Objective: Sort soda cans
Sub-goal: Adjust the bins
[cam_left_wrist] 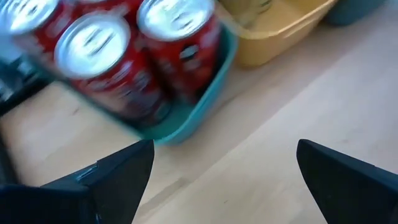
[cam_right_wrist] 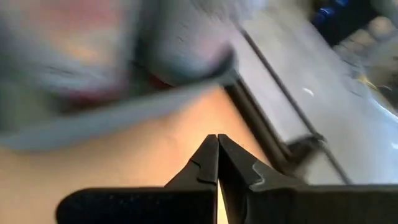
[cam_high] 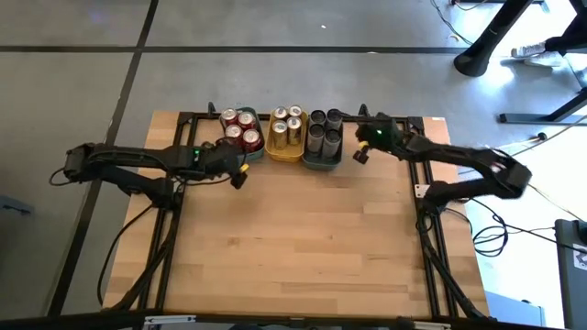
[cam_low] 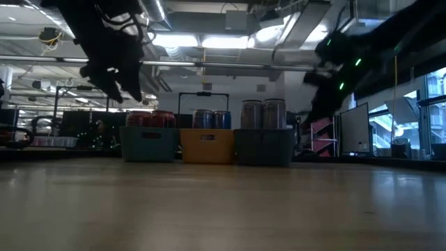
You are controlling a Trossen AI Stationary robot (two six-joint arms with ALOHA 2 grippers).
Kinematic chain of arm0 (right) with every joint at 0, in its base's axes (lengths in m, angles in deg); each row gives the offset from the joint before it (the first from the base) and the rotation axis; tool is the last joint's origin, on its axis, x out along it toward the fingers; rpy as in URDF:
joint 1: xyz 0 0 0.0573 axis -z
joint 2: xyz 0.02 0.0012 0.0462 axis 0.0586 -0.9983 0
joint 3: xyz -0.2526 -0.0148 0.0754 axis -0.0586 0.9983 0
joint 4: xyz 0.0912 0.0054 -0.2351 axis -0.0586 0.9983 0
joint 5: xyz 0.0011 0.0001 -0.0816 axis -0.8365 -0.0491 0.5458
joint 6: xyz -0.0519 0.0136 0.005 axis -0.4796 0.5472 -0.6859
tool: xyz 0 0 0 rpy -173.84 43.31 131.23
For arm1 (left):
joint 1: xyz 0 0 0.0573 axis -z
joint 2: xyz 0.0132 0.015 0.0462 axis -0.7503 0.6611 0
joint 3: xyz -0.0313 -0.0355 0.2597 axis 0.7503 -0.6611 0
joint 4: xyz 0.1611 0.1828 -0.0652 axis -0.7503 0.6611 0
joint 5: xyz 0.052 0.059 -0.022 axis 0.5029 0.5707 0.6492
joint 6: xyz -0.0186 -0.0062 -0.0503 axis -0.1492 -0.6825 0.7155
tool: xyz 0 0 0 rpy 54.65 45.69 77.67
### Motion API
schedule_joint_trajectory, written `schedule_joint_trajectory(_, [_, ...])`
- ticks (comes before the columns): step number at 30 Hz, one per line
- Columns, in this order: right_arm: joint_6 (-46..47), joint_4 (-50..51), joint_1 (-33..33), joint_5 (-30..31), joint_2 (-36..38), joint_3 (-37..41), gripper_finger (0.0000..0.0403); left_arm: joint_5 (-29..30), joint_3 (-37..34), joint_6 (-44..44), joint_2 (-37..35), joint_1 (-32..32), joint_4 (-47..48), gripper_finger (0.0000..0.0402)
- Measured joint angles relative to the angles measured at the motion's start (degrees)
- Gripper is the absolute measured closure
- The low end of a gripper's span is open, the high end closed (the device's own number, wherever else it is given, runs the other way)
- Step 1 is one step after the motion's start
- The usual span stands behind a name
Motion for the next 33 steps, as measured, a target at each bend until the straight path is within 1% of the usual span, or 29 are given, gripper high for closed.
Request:
schedule_joint_trajectory(3, [4.6, 4.3, -3.3, -5.0, 8.2, 0.0, 0.0398, 0.0, 0.0, -2.2, 0.0, 1.3, -3.0, 0.0021])
schedule_joint_trajectory(6, [8.9, 6.2, -6.6, -8.3, 14.5, 0.0, 0.0398, 0.0, 0.0, -2.7, 0.0, 2.0, -3.2, 0.0021])
schedule_joint_trajectory(10, [12.3, 7.3, -10.6, -10.8, 19.8, 0.0, 0.0398, 0.0, 0.0, 0.1, -0.7, 2.6, -2.5, 0.0021])
schedule_joint_trajectory(12, [12.6, 7.4, -12.6, -11.1, 21.2, 0.0, 0.0398, 0.0, 0.3, 1.8, -1.7, 2.3, -0.1, 0.0021])
schedule_joint_trajectory(15, [11.7, 7.5, -14.6, -11.1, 21.6, 0.0, 0.0398, 0.4, 1.9, 5.6, -2.8, -1.0, 6.0, 0.0021])
schedule_joint_trajectory(18, [10.7, 7.2, -14.9, -11.1, 21.0, 0.0, 0.0398, 0.2, 2.4, 10.4, -2.9, -7.3, 9.3, 0.0021])
schedule_joint_trajectory(20, [10.3, 7.2, -14.9, -11.1, 20.0, 0.0, 0.0398, -2.1, 2.4, 11.4, -2.2, -12.1, 10.4, 0.0021])
schedule_joint_trajectory(22, [10.3, 7.3, -14.8, -11.0, 18.9, 0.0, 0.0398, -3.0, 2.4, 12.5, -1.2, -16.5, 12.3, 0.0021])
schedule_joint_trajectory(25, [10.4, 7.4, -14.8, -11.1, 17.3, 0.0, 0.0398, -4.1, 2.4, 10.4, 0.6, -21.8, 12.9, 0.0021])
schedule_joint_trajectory(28, [10.5, 7.4, -14.8, -12.4, 15.7, 0.0, 0.0398, -6.3, 2.4, 8.1, 3.0, -25.0, 12.5, 0.0021])
schedule_joint_trajectory(33, [10.3, 7.4, -14.8, -12.9, 14.7, 0.0, 0.0398, -6.4, 2.4, 8.1, 7.8, -27.3, 12.4, 0.0021])
